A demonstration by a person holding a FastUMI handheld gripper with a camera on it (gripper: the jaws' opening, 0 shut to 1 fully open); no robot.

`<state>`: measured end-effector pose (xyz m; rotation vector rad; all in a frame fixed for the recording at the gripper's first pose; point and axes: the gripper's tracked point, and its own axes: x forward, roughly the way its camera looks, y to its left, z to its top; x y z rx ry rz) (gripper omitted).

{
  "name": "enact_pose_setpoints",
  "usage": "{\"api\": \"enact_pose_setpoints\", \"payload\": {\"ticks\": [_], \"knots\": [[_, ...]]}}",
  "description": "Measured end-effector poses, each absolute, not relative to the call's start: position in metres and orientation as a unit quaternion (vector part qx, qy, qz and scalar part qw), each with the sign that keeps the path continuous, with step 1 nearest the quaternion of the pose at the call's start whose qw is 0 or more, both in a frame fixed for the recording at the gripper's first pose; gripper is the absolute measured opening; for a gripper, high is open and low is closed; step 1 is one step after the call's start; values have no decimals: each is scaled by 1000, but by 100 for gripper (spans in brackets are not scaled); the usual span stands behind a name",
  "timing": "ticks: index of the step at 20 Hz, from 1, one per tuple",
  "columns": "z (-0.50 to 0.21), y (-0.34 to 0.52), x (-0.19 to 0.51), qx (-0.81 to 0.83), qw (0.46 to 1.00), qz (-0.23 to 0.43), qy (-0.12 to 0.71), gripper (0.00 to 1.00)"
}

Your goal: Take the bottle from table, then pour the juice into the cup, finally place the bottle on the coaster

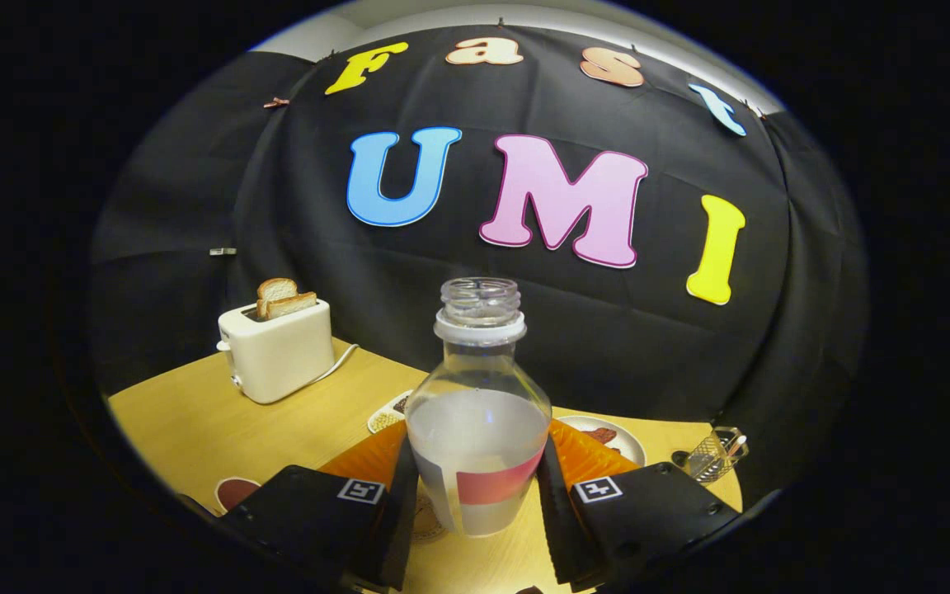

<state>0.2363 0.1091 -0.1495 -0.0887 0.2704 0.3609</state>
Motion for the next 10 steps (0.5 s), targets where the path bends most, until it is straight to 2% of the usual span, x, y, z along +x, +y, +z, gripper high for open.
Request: {"api": "enact_pose_setpoints", "payload": {"ticks": [10], "knots": [[-237, 146, 241, 6, 968, 197, 154, 71]]}}
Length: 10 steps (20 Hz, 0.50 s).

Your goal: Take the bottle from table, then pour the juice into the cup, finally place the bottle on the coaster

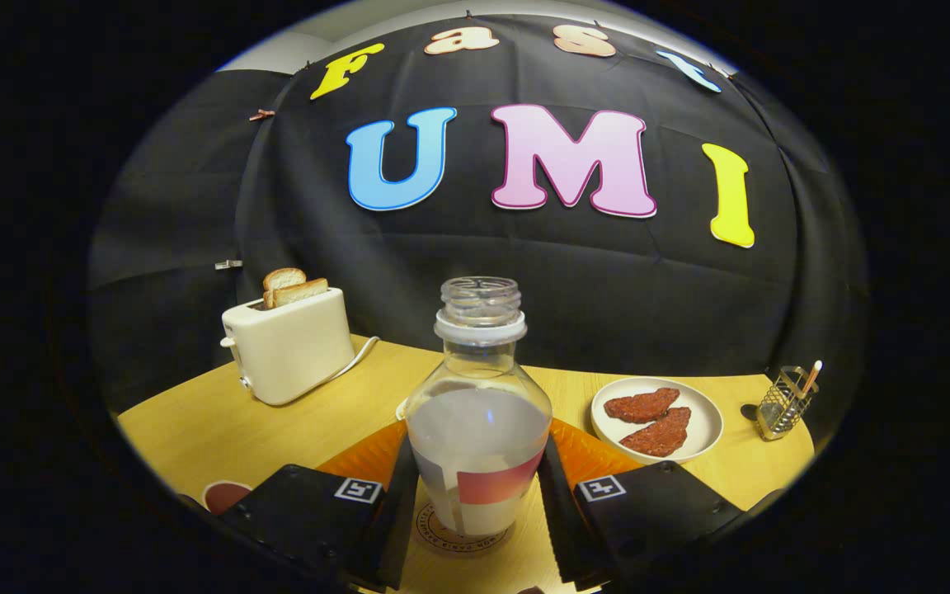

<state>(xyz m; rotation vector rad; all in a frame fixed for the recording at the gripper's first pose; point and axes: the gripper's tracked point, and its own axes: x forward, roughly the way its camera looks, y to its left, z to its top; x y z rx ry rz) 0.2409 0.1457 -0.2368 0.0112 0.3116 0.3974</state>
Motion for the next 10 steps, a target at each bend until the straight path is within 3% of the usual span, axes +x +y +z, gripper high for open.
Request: {"api": "enact_pose_setpoints", "payload": {"ticks": [10], "knots": [[-264, 148, 236, 10, 968, 193, 161, 76]]}}
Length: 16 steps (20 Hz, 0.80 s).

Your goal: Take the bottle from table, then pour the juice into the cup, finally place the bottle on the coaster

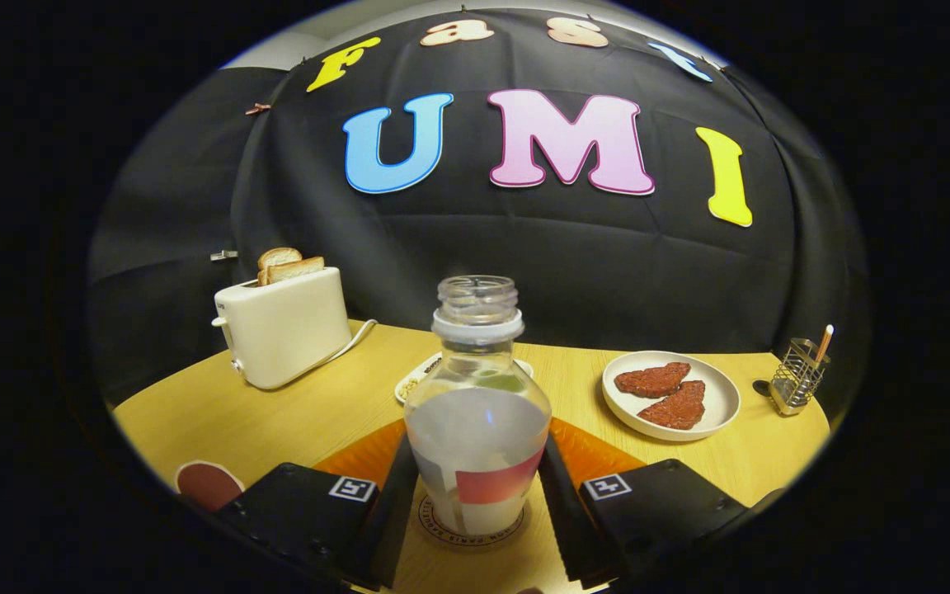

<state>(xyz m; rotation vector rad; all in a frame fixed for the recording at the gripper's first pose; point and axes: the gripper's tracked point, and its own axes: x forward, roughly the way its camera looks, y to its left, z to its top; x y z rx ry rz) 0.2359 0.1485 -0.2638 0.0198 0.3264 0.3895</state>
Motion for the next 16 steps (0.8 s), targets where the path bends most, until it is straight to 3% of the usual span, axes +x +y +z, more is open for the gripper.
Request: {"api": "enact_pose_setpoints", "payload": {"ticks": [3, 5, 16], "knots": [[-259, 149, 233, 27, 966, 196, 164, 81], [-254, 146, 233, 34, 966, 191, 172, 99], [-182, 127, 181, 15, 970, 181, 161, 99]]}}
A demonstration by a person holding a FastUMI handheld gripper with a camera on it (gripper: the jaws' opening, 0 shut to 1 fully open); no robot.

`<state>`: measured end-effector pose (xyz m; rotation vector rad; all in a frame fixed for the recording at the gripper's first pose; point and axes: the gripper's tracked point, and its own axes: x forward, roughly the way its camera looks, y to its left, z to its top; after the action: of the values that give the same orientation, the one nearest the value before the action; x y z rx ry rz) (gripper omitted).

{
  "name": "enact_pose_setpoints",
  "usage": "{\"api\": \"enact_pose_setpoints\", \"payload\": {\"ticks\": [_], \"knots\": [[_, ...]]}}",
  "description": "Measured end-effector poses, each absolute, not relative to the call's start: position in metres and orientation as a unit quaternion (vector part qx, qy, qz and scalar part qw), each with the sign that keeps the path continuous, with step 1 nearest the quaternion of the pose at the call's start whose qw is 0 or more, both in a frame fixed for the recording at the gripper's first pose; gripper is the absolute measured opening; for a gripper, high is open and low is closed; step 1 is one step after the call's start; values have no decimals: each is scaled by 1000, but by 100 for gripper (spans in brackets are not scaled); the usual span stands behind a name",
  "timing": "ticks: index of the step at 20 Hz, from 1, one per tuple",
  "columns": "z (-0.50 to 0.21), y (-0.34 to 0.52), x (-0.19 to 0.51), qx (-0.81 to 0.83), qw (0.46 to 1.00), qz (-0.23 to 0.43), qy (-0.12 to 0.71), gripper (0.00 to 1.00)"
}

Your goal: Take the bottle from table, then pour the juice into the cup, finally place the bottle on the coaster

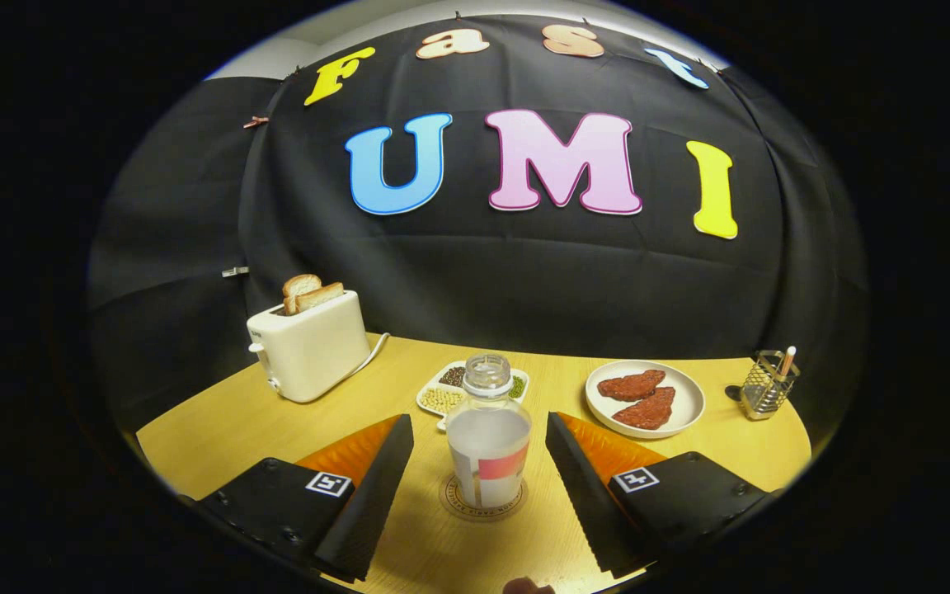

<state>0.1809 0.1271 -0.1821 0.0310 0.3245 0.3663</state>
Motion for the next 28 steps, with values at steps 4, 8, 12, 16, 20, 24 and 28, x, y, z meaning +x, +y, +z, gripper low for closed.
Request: {"api": "enact_pose_setpoints", "payload": {"ticks": [4, 8, 12, 16, 20, 24, 28], "knots": [[-147, 109, 161, 7, 977, 154, 148, 99], [-101, 88, 139, -4, 985, 126, 120, 98], [-56, 60, 125, -33, 990, 100, 94, 98], [-32, 35, 91, -27, 993, 76, 91, 97], [-35, 14, 58, 3, 992, 43, 120, 97], [-40, 9, 23, 31, 989, 23, 143, 97], [-27, -11, 11, 42, 989, 0, 144, 98]]}}
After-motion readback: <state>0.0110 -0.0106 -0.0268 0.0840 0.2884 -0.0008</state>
